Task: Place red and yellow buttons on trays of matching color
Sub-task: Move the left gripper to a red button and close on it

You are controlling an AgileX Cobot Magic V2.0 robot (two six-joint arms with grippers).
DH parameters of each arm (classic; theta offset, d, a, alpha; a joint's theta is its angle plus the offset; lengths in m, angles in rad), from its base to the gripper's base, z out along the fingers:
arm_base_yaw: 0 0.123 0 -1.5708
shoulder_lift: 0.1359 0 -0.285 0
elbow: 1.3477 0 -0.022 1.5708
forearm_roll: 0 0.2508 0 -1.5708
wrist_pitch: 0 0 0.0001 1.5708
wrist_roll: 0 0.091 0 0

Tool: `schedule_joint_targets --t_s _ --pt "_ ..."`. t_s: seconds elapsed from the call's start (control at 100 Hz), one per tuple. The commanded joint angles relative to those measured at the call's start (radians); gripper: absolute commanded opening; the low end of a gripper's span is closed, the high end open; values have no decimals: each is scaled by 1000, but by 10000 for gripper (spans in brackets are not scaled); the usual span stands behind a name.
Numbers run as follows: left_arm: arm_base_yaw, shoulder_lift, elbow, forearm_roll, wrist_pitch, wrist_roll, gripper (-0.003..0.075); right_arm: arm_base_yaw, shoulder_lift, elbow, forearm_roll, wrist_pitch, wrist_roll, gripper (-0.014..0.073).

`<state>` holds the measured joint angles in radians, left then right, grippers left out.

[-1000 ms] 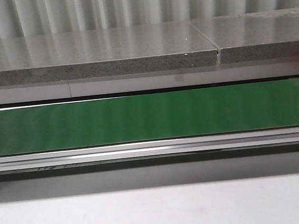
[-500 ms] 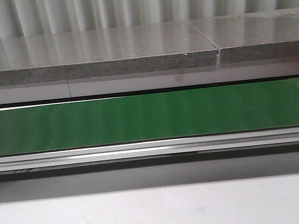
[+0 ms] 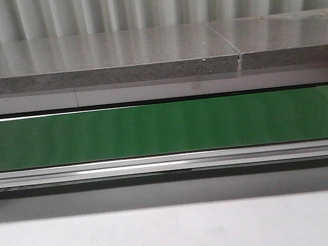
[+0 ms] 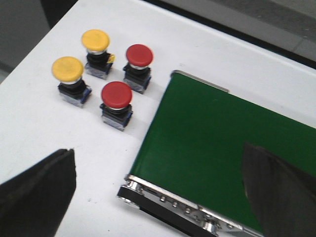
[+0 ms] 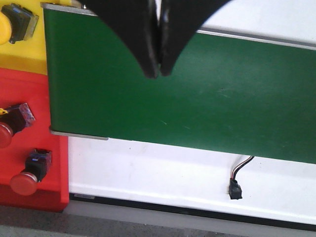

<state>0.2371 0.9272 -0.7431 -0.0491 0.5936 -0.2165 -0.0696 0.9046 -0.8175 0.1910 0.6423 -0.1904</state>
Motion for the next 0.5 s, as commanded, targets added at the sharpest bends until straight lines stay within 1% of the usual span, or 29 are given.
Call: schedule_joint_targets --t_s 0.0,0.15,0.25,0.49 --pt "50 76 -60 -39 -67 -12 640 1 -17 -24 3 -56 -10 -68" --pt "89 198 -99 -56 -95 -12 640 1 -17 -24 3 -56 -10 -68" --pt "91 272 -120 -56 -127 -12 640 1 -17 -24 3 -56 -10 -68" --pt "91 458 -194 -56 -152 -12 640 1 -17 -24 3 -56 -10 -68"
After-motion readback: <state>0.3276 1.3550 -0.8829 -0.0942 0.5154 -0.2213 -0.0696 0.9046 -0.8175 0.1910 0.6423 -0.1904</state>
